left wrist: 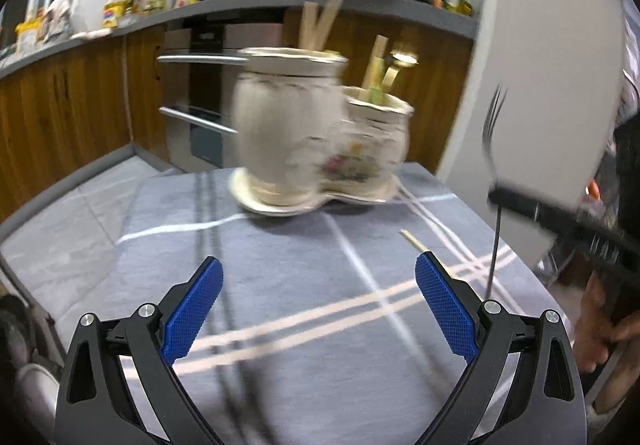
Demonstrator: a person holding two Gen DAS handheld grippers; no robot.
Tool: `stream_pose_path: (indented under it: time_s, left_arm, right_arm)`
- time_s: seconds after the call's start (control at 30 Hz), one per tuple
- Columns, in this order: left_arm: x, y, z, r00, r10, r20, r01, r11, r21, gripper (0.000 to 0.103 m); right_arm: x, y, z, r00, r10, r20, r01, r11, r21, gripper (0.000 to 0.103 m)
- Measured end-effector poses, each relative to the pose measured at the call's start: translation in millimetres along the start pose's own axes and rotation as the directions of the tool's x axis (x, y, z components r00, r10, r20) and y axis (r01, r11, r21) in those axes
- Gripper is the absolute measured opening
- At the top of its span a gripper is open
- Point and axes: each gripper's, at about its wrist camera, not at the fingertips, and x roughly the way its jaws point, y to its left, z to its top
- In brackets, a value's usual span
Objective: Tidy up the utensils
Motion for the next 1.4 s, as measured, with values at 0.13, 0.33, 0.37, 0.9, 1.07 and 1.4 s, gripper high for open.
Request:
stream_pose_path:
  time_s: [0.13, 0.33, 0.37, 0.9, 1.07, 1.4]
  left_arm:
    - [13.3, -32.5, 3.8, 0.999, -0.021, -0.047, 0.022, 1.000, 0.020, 0.096]
    - [50.3, -87.7, 2.4, 0.983, -0.040, -0.182, 0.053, 0.996, 0.068, 0.095]
    - [52.7, -94.1, 0.8, 0.980, -0.036, -0.194, 0.052, 0.996, 0.077, 0.094]
    - [94.4, -123.0, 3.0, 0.937, 0.033, -0.348, 0.037, 0.981, 0.193, 0.020]
    - [93.0, -111.7, 9.9, 0.918, 0.020, -0.395, 0.083, 0.967, 0.242, 0.008]
    - [74.0, -87.2, 9.1, 0.897, -0.027, -0.441, 0.096, 0.986, 0.137, 0.022]
  right_arm:
    - [-19.3, -15.4, 9.4, 0.993, -0.049, 0.106, 0.048, 0.999, 0.004, 0.005]
    - [-27.5, -41.3, 17.7, 0.983, -0.116, 0.144, 0.112, 0.993, 0.034, 0.005]
    - [-27.8, -45.6, 18.2, 0.983, -0.117, 0.143, 0.112, 0.993, 0.046, 0.005]
    - [-44.3, -55.0, 11.8, 0.985, -0.083, 0.150, 0.070, 0.993, 0.090, 0.005]
    - [-46.2, -54.3, 10.7, 0.986, -0.071, 0.148, 0.058, 0.994, 0.095, 0.005]
    - [-41.1, -48.7, 9.8, 0.988, -0.061, 0.139, 0.049, 0.995, 0.086, 0.005]
